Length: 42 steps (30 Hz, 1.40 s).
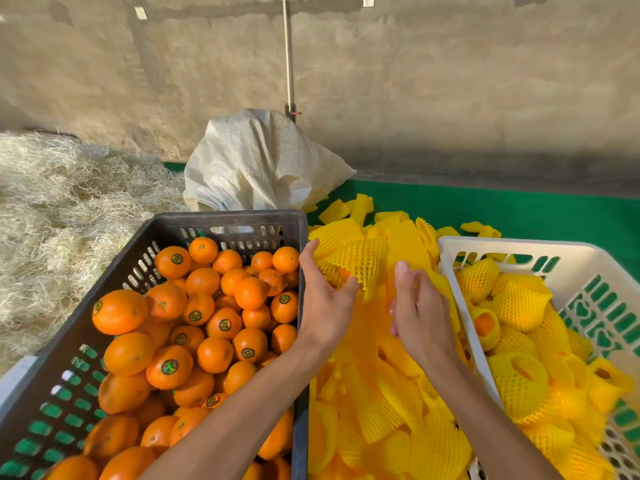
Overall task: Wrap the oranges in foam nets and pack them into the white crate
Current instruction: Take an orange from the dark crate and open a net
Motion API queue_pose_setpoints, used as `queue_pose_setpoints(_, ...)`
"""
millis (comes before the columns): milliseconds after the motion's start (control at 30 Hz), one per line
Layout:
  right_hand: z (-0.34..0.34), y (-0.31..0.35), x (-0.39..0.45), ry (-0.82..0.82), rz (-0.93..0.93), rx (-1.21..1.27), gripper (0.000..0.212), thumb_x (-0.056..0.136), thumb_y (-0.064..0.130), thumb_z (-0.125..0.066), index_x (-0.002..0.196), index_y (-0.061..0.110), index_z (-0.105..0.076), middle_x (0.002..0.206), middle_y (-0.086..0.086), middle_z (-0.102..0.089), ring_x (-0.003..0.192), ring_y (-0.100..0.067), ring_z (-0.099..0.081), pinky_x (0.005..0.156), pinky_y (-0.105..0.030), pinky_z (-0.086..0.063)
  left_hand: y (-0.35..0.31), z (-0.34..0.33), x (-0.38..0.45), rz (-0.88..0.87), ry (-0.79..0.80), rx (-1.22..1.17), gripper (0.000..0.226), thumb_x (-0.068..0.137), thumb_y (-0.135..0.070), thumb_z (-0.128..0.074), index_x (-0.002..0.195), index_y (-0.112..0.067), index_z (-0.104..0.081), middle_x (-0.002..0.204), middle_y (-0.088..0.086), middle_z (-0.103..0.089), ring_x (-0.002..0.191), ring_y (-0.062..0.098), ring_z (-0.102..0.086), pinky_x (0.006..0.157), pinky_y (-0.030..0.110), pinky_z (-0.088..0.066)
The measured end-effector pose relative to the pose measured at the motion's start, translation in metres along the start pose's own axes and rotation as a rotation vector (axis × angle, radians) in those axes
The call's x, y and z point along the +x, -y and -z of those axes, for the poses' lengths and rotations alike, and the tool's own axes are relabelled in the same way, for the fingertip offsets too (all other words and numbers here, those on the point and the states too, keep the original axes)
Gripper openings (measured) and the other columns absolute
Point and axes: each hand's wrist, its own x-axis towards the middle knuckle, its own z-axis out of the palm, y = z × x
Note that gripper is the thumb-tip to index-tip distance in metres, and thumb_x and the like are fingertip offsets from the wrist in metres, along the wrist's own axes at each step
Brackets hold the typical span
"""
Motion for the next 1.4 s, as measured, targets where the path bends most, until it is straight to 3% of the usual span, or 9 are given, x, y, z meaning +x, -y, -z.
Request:
queue_pose_setpoints(67,-0.004,0.003,0.002,0.162,-0.265,0.124,0.087,0.081,0.092,-0.021,0.102,0.018,-0.063,0.062,-0.005,-0.07,0.05,-0.021,-0.068,0.044,-0.027,-0.053,0.001,0.0,0.001,-0.048,0.042,0.069,0.069,0.1,-0.01,-0.064,0.157,-0.031,-0.031,0.152,-0.001,-0.043,0.084,0.023,-0.062,0.069,0.028,-0.056)
queue_pose_setpoints(200,-0.004,0.006,0.007,0.271,-0.478,0.463,0.083,0.071,0.091,-0.053,0.095,0.014,-0.073,0.074,-0.012,-0.069,0.058,-0.027,-0.064,0.055,-0.035,-0.052,0.004,-0.006,-0.003,-0.121,0.202,0.154,0.066,0.097,-0.009,-0.068,0.154,-0.032,-0.043,0.151,-0.009,-0.045,0.126,-0.002,-0.048,0.087,0.004,-0.043)
queue_pose_setpoints(367,0.008,0.003,0.015,-0.098,-0.473,0.824,0.053,0.082,0.079,-0.057,0.078,0.029,-0.077,0.077,-0.009,-0.07,0.052,-0.017,-0.052,0.049,-0.029,-0.044,0.004,-0.011,-0.006,-0.189,0.255,0.119,0.046,0.104,-0.017,-0.062,0.147,-0.03,-0.052,0.146,-0.013,-0.054,0.132,-0.001,-0.052,0.094,0.01,-0.048)
queue_pose_setpoints(467,0.02,-0.005,0.026,-0.25,-0.496,1.116,0.069,0.082,0.083,-0.051,0.111,0.023,-0.07,0.094,-0.01,-0.075,0.052,-0.019,-0.054,0.051,-0.029,-0.048,0.004,-0.012,-0.006,-0.162,0.247,0.137,0.038,0.104,-0.024,-0.063,0.14,-0.03,-0.057,0.137,-0.01,-0.059,0.125,-0.001,-0.055,0.088,0.008,-0.048)
queue_pose_setpoints(733,0.014,-0.022,0.024,-0.098,-0.197,0.353,0.022,0.1,0.032,-0.062,0.114,0.016,-0.066,0.102,0.0,-0.074,0.057,-0.015,-0.066,0.052,-0.029,-0.054,0.001,-0.011,-0.004,-0.2,0.19,0.175,0.017,0.104,-0.017,-0.062,0.116,-0.019,-0.074,0.117,-0.008,-0.071,0.109,-0.001,-0.062,0.082,0.009,-0.048)
queue_pose_setpoints(933,-0.002,-0.044,0.012,0.404,0.035,-0.603,0.042,0.091,0.039,-0.068,0.129,0.024,-0.059,0.125,0.001,-0.062,0.117,-0.021,-0.059,0.091,-0.039,-0.051,0.02,-0.013,-0.003,-0.003,0.464,0.736,0.049,0.102,-0.014,-0.061,0.149,-0.014,-0.048,0.146,0.012,-0.051,0.138,0.031,-0.046,0.109,0.044,-0.044)
queue_pose_setpoints(1167,-0.016,-0.048,0.008,0.431,-0.055,-0.233,0.021,0.088,0.027,-0.075,0.073,0.02,-0.061,0.067,0.004,-0.065,0.052,-0.008,-0.059,0.054,-0.039,-0.047,0.022,-0.008,0.0,0.051,0.402,0.596,0.058,0.095,0.004,-0.055,0.15,-0.015,-0.045,0.147,0.012,-0.048,0.134,0.033,-0.049,0.1,0.042,-0.052)
queue_pose_setpoints(1300,-0.009,-0.045,0.012,0.191,0.06,-0.182,0.018,0.094,0.027,-0.069,0.077,0.023,-0.068,0.072,0.013,-0.065,0.074,0.006,-0.06,0.064,-0.028,-0.044,0.019,-0.01,0.001,-0.058,0.227,0.508,0.046,0.1,-0.028,-0.067,0.143,-0.018,-0.053,0.139,0.005,-0.051,0.122,0.024,-0.056,0.097,0.038,-0.053)
queue_pose_setpoints(1400,-0.004,-0.035,0.011,0.105,0.078,0.007,0.03,0.1,0.044,-0.059,0.081,0.024,-0.07,0.063,0.005,-0.062,0.056,-0.008,-0.055,0.05,-0.024,-0.042,0.017,-0.01,0.003,-0.044,0.184,0.435,0.046,0.099,-0.046,-0.065,0.135,-0.018,-0.061,0.127,0.0,-0.055,0.111,0.02,-0.058,0.088,0.028,-0.049)
